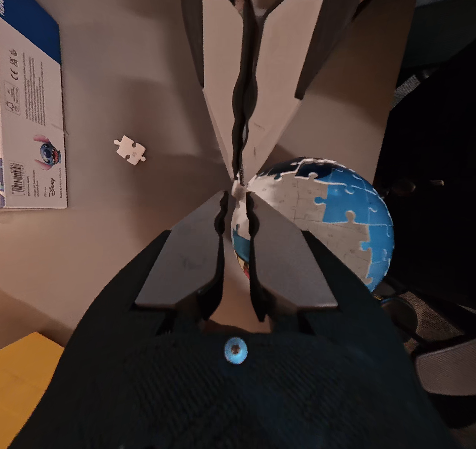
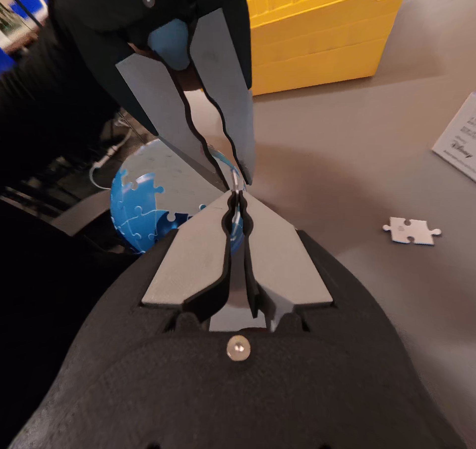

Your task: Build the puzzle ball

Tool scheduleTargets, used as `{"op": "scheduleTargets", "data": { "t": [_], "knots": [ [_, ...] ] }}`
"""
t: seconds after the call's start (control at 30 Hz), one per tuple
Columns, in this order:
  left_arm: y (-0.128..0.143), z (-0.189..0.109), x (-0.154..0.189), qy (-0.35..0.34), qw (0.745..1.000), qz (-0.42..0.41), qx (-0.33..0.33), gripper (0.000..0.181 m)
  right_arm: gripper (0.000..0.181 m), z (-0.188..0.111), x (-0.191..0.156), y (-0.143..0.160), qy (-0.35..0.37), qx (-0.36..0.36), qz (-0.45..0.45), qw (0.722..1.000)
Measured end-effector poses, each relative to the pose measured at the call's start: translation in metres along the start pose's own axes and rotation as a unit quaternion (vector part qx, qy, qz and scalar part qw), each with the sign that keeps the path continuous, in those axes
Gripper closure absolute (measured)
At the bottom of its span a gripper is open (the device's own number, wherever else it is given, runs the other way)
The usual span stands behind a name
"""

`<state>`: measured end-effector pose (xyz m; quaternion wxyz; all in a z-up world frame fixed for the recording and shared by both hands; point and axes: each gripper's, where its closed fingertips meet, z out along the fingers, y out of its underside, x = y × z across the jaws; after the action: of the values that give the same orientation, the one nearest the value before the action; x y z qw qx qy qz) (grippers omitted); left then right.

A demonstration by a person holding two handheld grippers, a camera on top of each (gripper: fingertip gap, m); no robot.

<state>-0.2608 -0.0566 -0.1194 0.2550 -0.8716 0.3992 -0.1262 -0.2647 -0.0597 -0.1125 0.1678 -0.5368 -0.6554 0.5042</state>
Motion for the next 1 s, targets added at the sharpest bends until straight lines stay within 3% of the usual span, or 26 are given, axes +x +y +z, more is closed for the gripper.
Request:
{"op": "scheduleTargets", "data": {
  "t": [0.33, 0.63, 0.8, 1.0],
  "knots": [
    [0.001, 0.004, 0.004, 0.018, 1.000, 0.019, -0.003, 0.180, 0.181, 0.001, -0.001, 0.005, 0.002, 0.000, 0.011, 1.000],
    [0.003, 0.003, 0.006, 0.021, 0.997, 0.069, -0.008, 0.181, 0.181, -0.003, -0.004, 0.004, 0.050, -0.027, -0.051, 0.997],
    [0.002, 0.004, 0.004, 0.019, 0.996, 0.085, -0.012, 0.181, 0.170, -0.013, 0.001, 0.000, 0.051, -0.048, -0.053, 0.996],
    [0.007, 0.007, 0.003, -0.003, 0.993, 0.112, -0.025, 0.181, 0.162, -0.002, -0.002, 0.007, 0.033, -0.096, -0.042, 0.994]
  ]
}}
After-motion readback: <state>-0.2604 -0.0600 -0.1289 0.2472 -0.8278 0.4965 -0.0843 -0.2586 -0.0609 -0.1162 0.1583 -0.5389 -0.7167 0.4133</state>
